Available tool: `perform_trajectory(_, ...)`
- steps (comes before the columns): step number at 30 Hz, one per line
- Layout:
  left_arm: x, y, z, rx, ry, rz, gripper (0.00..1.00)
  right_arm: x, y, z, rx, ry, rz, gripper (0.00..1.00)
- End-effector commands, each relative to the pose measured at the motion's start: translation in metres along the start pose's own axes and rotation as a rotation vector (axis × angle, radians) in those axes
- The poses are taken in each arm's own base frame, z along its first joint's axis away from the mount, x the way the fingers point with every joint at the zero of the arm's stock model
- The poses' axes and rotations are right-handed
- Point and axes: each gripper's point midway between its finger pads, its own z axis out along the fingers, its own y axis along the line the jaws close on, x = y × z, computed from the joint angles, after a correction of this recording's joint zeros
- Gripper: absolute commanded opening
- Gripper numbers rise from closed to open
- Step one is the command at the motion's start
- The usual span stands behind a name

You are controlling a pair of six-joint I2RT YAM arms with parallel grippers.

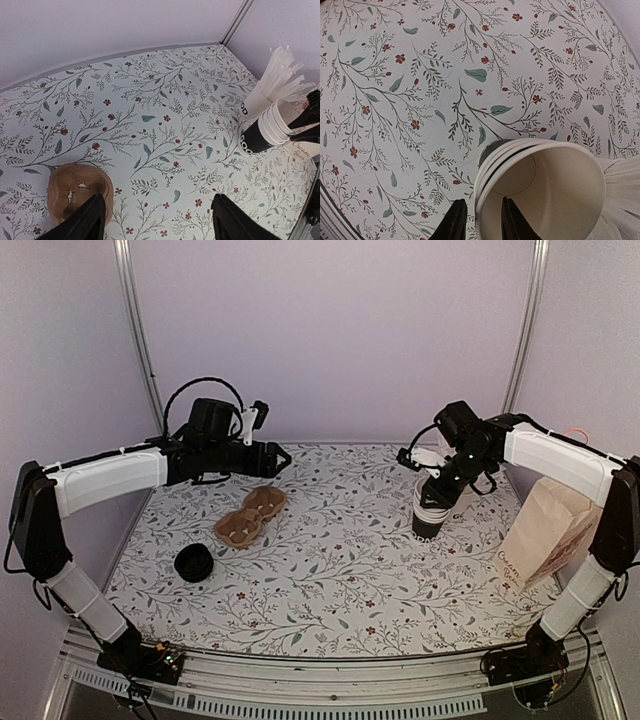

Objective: Pack the takeout coffee

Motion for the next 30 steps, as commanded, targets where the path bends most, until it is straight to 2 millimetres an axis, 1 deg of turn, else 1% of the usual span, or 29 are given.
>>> perform_trajectory(1, -0.004, -0.008, -0.003, 0.019, -0.003, 0.011, 0.75, 0.002, -0.001, -0.007, 0.013, -0.004, 0.001, 0.23)
perform_trajectory(9, -0.005, -0.008, -0.004, 0.017, -0.003, 0.013, 0.75, 0.000, 0.000, -0.009, 0.008, -0.011, 0.001, 0.16)
perform_trajectory(17, -0.004, -0.007, -0.003, 0.012, 0.002, 0.018, 0.75, -0.005, 0.007, -0.011, -0.036, -0.038, -0.010, 0.07)
perform_trajectory(23, -0.004, -0.006, -0.003, 0.008, 0.003, 0.020, 0.75, -0.017, 0.009, -0.015, -0.063, -0.068, -0.018, 0.00)
perform_trajectory(26, -0.003, -0.006, -0.002, 0.007, 0.007, 0.021, 0.75, -0.025, 0.009, -0.016, -0.073, -0.083, -0.024, 0.00)
perform_trajectory(30, -0.003, -0.006, -0.001, 0.007, 0.009, 0.020, 0.75, -0.037, 0.011, -0.012, -0.081, -0.087, -0.051, 0.00)
